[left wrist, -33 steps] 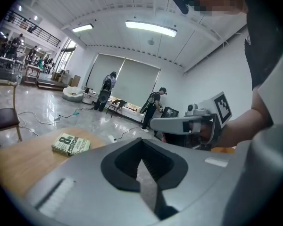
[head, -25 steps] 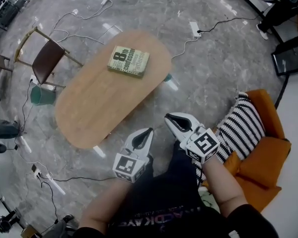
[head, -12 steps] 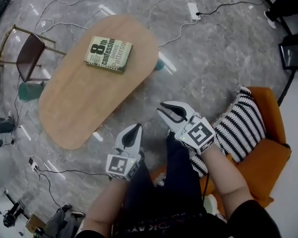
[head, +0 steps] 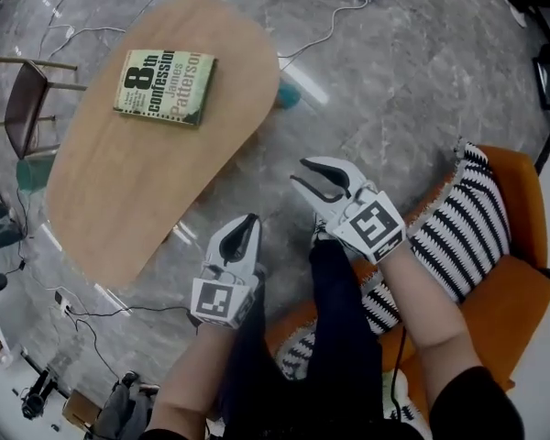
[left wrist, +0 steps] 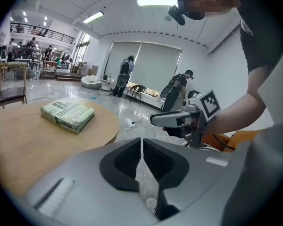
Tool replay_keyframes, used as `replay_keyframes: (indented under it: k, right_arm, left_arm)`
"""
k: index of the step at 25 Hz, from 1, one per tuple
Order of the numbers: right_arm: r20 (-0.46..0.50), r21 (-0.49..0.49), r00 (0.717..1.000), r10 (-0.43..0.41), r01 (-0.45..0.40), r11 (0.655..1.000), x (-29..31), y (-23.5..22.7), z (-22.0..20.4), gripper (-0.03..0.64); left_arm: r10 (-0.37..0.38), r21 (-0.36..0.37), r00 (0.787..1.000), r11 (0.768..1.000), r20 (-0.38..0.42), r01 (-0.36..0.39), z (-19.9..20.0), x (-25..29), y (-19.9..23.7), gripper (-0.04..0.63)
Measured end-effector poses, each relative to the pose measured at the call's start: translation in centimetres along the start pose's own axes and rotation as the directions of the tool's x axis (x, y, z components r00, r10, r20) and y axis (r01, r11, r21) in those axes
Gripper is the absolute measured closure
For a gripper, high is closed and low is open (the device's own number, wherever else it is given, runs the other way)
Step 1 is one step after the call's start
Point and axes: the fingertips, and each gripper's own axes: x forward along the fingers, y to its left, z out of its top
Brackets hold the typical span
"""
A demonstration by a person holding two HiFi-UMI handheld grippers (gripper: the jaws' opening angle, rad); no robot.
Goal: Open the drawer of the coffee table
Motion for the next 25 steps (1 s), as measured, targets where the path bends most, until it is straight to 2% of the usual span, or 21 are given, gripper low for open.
replay_keyframes:
  k: [6, 11, 18, 22, 25]
  right_arm:
    - [-0.016, -0.062, 1.0, -0.013, 0.012, 0.998, 5.0, -4.2, -6.4, 0.506]
    - [-0.013, -0.098, 0.999, -0.035, 0.034, 0.995, 10.0, -8.7, -10.3, 0.492]
    - [-0.014, -0.193, 0.999, -0.032, 0.029, 0.981, 15.6, -14.5, -13.1, 0.451]
    - [-0.004, -0.249, 1.0, -0.005, 0.004, 0.969, 18.4, -16.2, -14.2, 0.409]
    - [-0.012, -0.296, 0.999, 0.032, -0.034, 0.955, 20.2, -16.8, -14.7, 0.368]
  left_arm:
    - [0.002, 0.007, 1.0, 1.0, 0.012, -0.002, -5.1, 4.6, 3.2, 0.558]
    - [0.035, 0.006, 0.999, 0.999, 0.008, -0.035, -10.4, 7.5, 6.7, 0.537]
    - [0.126, -0.005, 0.992, 0.992, 0.023, -0.126, -16.6, 10.1, 11.7, 0.508]
    - [0.168, -0.027, 0.983, 0.986, 0.071, -0.166, -17.7, 11.4, 14.2, 0.502]
    - [0.173, -0.032, 0.98, 0.985, 0.1, -0.171, -18.3, 12.3, 15.3, 0.502]
